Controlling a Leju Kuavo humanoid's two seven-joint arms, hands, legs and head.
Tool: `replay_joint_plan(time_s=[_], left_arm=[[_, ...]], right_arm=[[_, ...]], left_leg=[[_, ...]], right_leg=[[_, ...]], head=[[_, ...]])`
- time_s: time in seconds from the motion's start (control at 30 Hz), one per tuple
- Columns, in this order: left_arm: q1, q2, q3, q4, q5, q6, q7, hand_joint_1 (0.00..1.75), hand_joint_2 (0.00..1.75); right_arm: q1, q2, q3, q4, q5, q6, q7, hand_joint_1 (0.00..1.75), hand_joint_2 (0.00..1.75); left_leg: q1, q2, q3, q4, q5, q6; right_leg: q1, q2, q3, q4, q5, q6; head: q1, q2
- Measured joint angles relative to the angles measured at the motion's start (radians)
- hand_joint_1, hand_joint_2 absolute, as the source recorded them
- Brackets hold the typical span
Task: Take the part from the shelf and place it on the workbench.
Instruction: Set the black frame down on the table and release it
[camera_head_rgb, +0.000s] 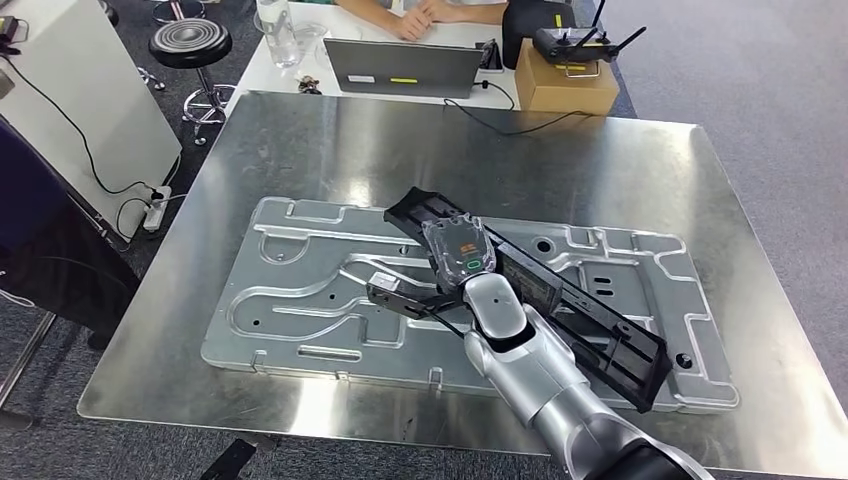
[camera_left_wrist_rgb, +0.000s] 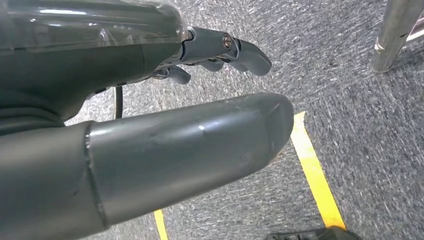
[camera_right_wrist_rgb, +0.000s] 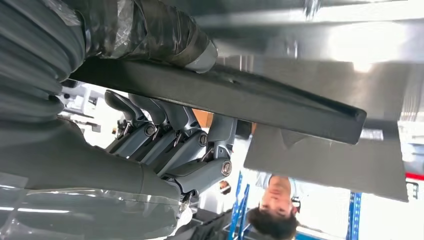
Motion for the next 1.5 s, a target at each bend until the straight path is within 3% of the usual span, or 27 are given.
replay_joint_plan(time_s=[0.03,0.07,0.1,0.17,0.23,0.27,0.37,0.5,0.53,0.57,0.63,0.7,0.87,0.9,0.97,1.03,1.07,1.1,1.17,1.23,1.33,1.4,1.5], left_arm=[[0.0,0.0,-0.001,0.0,0.0,0.0,0.0,0.0,0.0],[0.0,0.0,-0.002,0.0,0.0,-0.001,0.001,0.0,0.0],[0.0,0.0,-0.004,0.0,0.0,-0.002,0.001,0.0,0.0],[-0.001,-0.004,-0.012,0.0,0.0,-0.002,0.002,0.0,0.0],[-0.003,-0.007,-0.017,0.0,0.0,-0.003,0.003,0.0,0.0],[-0.004,-0.007,-0.018,0.0,0.0,-0.004,0.003,0.0,0.0],[-0.006,-0.007,-0.019,0.0,0.001,-0.004,0.005,0.0,0.0],[-0.004,-0.005,-0.02,0.0,0.002,-0.004,0.008,0.0,0.0],[-0.003,-0.004,-0.02,0.0,0.002,-0.004,0.009,0.0,0.44],[-0.002,-0.004,-0.02,0.0,0.003,-0.004,0.009,0.0,0.87],[-0.003,-0.004,-0.022,0.0,0.002,-0.004,0.008,0.0,1.75],[-0.005,-0.005,-0.026,0.0,0.002,-0.004,0.007,0.0,1.75],[-0.004,-0.006,-0.039,0.0,0.001,-0.004,0.007,0.0,1.75],[-0.005,-0.006,-0.04,0.0,0.001,-0.004,0.007,0.0,1.75],[-0.005,-0.006,-0.042,0.0,0.001,-0.004,0.007,0.0,1.75],[-0.005,-0.006,-0.042,0.0,0.001,-0.004,0.008,0.0,0.87],[-0.005,-0.006,-0.042,0.0,0.001,-0.003,0.009,0.0,0.44],[-0.005,-0.006,-0.042,0.0,0.001,-0.003,0.009,0.0,0.0],[-0.005,-0.006,-0.043,0.0,0.003,-0.002,0.009,0.0,0.0],[-0.006,-0.006,-0.043,0.0,0.005,-0.003,0.008,0.0,0.0],[-0.006,-0.006,-0.043,0.0,0.009,-0.005,0.008,0.0,0.0],[-0.007,-0.005,-0.043,0.0,0.012,-0.007,0.008,0.0,0.0],[-0.006,-0.003,-0.043,0.0,0.019,-0.01,0.007,0.0,0.0]], right_arm=[[0.002,0.002,0.001,0.004,-0.002,0.0,-0.002,1.75,1.75],[0.003,0.004,0.002,0.007,-0.003,0.0,-0.004,1.75,1.75],[0.003,0.008,0.004,0.009,-0.004,-0.001,-0.006,1.75,1.75],[0.002,0.019,0.008,0.01,-0.004,-0.001,-0.008,1.75,1.75],[0.002,0.032,0.015,0.011,-0.004,-0.002,-0.008,1.75,1.75],[0.002,0.038,0.018,0.012,-0.004,-0.002,-0.008,1.75,1.75],[0.001,0.05,0.024,0.014,-0.006,-0.003,-0.007,1.75,1.75],[0.002,0.059,0.03,0.019,-0.01,-0.003,-0.006,1.75,1.75],[0.005,0.059,0.031,0.021,-0.011,-0.002,-0.007,1.31,1.31],[0.008,0.059,0.033,0.023,-0.012,-0.002,-0.007,0.87,0.87],[0.01,0.059,0.034,0.025,-0.013,-0.002,-0.007,0.0,0.0],[0.01,0.059,0.034,0.026,-0.015,-0.002,-0.007,0.0,0.0],[0.009,0.06,0.035,0.026,-0.022,-0.001,-0.007,0.0,0.0],[0.009,0.06,0.035,0.026,-0.023,-0.001,-0.007,0.0,0.0],[0.01,0.06,0.035,0.026,-0.023,-0.001,-0.007,0.0,0.0],[0.013,0.059,0.035,0.026,-0.024,0.0,-0.007,0.0,0.0],[0.015,0.059,0.035,0.026,-0.024,0.0,-0.007,0.0,0.0],[0.015,0.058,0.035,0.027,-0.025,0.002,-0.007,0.0,0.0],[0.013,0.058,0.035,0.026,-0.029,0.004,-0.007,0.0,0.0],[0.012,0.058,0.035,0.026,-0.033,0.007,-0.006,0.0,0.0],[0.013,0.055,0.035,0.026,-0.041,0.009,-0.004,0.0,0.0],[0.011,0.055,0.035,0.025,-0.046,0.005,-0.003,0.0,0.0],[0.01,0.054,0.035,0.025,-0.054,-0.023,-0.001,0.0,0.0]], left_leg=[[-0.002,-0.001,0.002,0.0,-0.001,0.001],[-0.004,-0.002,0.004,0.0,-0.002,0.002],[-0.006,-0.003,0.007,0.0,-0.004,0.002],[-0.008,-0.003,0.011,-0.003,-0.006,0.0],[-0.005,0.0,0.011,-0.008,-0.004,-0.008],[-0.005,0.0,0.012,-0.012,-0.003,-0.014],[-0.006,0.002,0.007,0.008,-0.022,-0.027],[-0.003,0.002,-0.09,0.212,-0.114,-0.043],[-0.002,0.002,-0.102,0.233,-0.112,-0.048],[0.001,0.003,-0.096,0.217,-0.091,-0.053],[0.007,0.003,-0.04,0.105,-0.031,-0.061],[0.008,0.001,0.001,0.024,-0.009,-0.058],[0.008,-0.001,0.002,0.014,-0.011,-0.02],[0.01,0.0,0.002,0.012,-0.01,-0.014],[0.009,0.0,0.003,0.012,-0.01,-0.008],[0.008,0.001,0.003,0.012,-0.01,-0.007],[0.007,0.0,0.003,0.012,-0.011,-0.006],[0.007,0.0,0.005,0.012,-0.011,-0.007],[0.005,-0.001,0.008,0.011,-0.013,-0.009],[0.005,-0.001,0.009,0.008,-0.013,-0.017],[0.006,0.0,0.012,-0.001,-0.011,-0.033],[0.005,0.001,0.002,0.027,-0.034,-0.04],[0.004,0.001,-0.072,0.189,-0.116,-0.043]], right_leg=[[0.001,0.0,-0.007,0.005,0.013,-0.004],[0.003,0.0,0.005,-0.028,0.042,-0.011],[0.008,0.001,0.032,-0.091,0.082,-0.021],[0.018,0.0,0.087,-0.213,0.133,-0.047],[0.027,0.0,0.108,-0.262,0.139,-0.061],[0.03,0.0,0.109,-0.27,0.14,-0.062],[0.017,-0.003,0.132,-0.307,0.153,-0.06],[0.015,-0.006,0.142,-0.316,0.155,-0.063],[0.014,-0.006,0.141,-0.313,0.153,-0.062],[0.012,-0.005,0.14,-0.307,0.149,-0.059],[0.007,-0.004,0.136,-0.287,0.137,-0.049],[0.009,-0.002,0.125,-0.263,0.124,-0.036],[0.012,0.002,0.109,-0.233,0.106,-0.018],[0.01,0.002,0.096,-0.202,0.085,-0.013],[0.005,0.001,0.043,-0.087,0.025,-0.003],[0.001,0.0,-0.006,0.011,-0.005,0.002],[0.001,0.0,-0.008,0.01,0.009,0.0],[0.001,0.0,0.008,-0.027,0.038,-0.003],[0.005,0.001,0.071,-0.159,0.104,-0.017],[0.013,0.001,0.109,-0.243,0.127,-0.027],[0.014,0.002,0.116,-0.266,0.13,-0.033],[0.008,0.001,0.128,-0.287,0.139,-0.042],[0.009,-0.002,0.134,-0.295,0.142,-0.051]], head=[[0.0,0.0],[0.0,0.0],[0.0,0.0],[0.0,0.0],[0.0,0.0],[0.0,0.0],[0.0,0.0],[0.0,0.0],[0.0,0.0],[0.0,0.0],[0.0,0.0],[0.0,0.0],[0.0,0.0],[0.0,0.0],[0.0,0.0],[0.0,0.0],[0.0,0.0],[0.0,0.0],[0.0,0.0],[0.0,0.0],[0.0,0.0],[0.0,0.0],[-0.002,0.0]])
